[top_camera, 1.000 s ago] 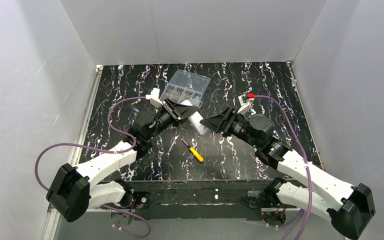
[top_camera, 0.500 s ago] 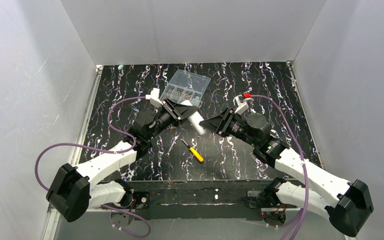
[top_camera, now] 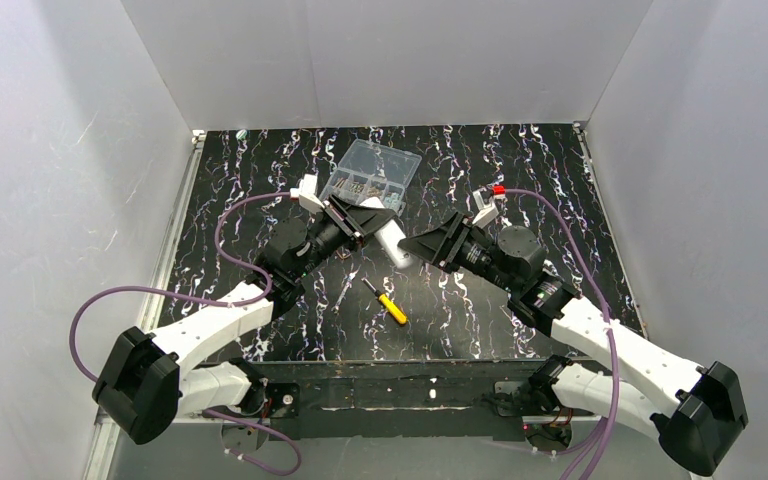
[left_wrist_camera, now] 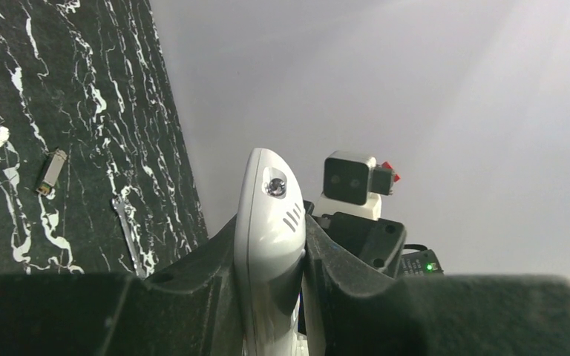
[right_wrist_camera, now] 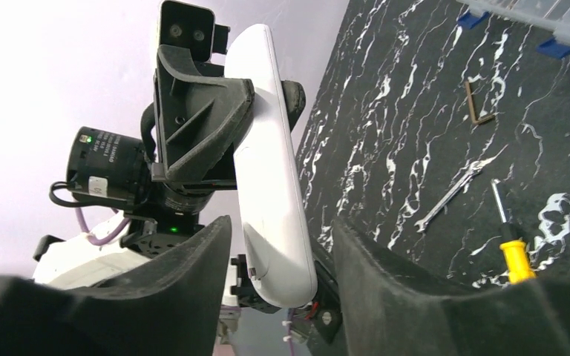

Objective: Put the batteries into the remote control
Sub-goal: Load the battery cover into the remote control, then turn over the remote control at the center of the board.

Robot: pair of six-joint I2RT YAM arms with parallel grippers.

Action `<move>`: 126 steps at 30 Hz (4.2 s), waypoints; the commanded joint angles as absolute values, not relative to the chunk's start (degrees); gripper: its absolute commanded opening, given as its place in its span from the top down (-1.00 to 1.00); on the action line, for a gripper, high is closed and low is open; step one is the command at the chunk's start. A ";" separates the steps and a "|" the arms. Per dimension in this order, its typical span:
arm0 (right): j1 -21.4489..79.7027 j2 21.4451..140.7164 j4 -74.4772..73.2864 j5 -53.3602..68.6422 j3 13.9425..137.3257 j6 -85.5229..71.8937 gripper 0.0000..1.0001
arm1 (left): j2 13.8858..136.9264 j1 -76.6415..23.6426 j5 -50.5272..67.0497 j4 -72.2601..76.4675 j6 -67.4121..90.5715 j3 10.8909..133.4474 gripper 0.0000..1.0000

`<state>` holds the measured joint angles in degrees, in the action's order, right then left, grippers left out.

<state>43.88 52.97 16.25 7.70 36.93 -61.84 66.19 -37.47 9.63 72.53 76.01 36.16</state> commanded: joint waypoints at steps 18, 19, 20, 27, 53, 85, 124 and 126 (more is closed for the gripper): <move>43.51 55.21 25.09 9.59 34.80 -65.64 -0.40 | 65.36 -37.81 9.50 76.86 73.98 38.80 1.00; 43.44 55.38 25.50 9.77 34.75 -65.86 -0.40 | 65.34 -37.85 9.52 76.90 74.00 38.76 1.00; 43.42 55.52 25.86 9.94 34.64 -66.05 -0.40 | 65.32 -37.87 9.52 76.95 74.00 38.74 1.00; 43.16 56.14 29.47 10.95 33.62 -67.56 -0.36 | 65.58 -37.81 9.27 77.41 74.10 38.69 1.00; 42.54 59.07 33.93 14.65 33.73 -69.81 -0.05 | 66.04 -37.88 9.12 77.52 74.01 39.03 1.00; 39.87 50.63 14.89 9.32 36.63 -61.24 0.97 | 61.96 -37.76 9.05 68.11 72.23 37.93 -0.96; 52.49 104.46 -81.57 -36.39 86.64 -36.62 0.88 | 43.81 -37.02 6.14 15.82 42.51 47.86 -0.97; 53.20 106.82 -81.97 -37.06 87.66 -36.91 0.78 | 43.47 -37.04 6.30 15.72 42.12 47.86 -0.97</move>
<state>51.42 103.88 -79.13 -33.23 83.64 -36.14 45.15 -37.26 5.15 14.68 44.07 46.54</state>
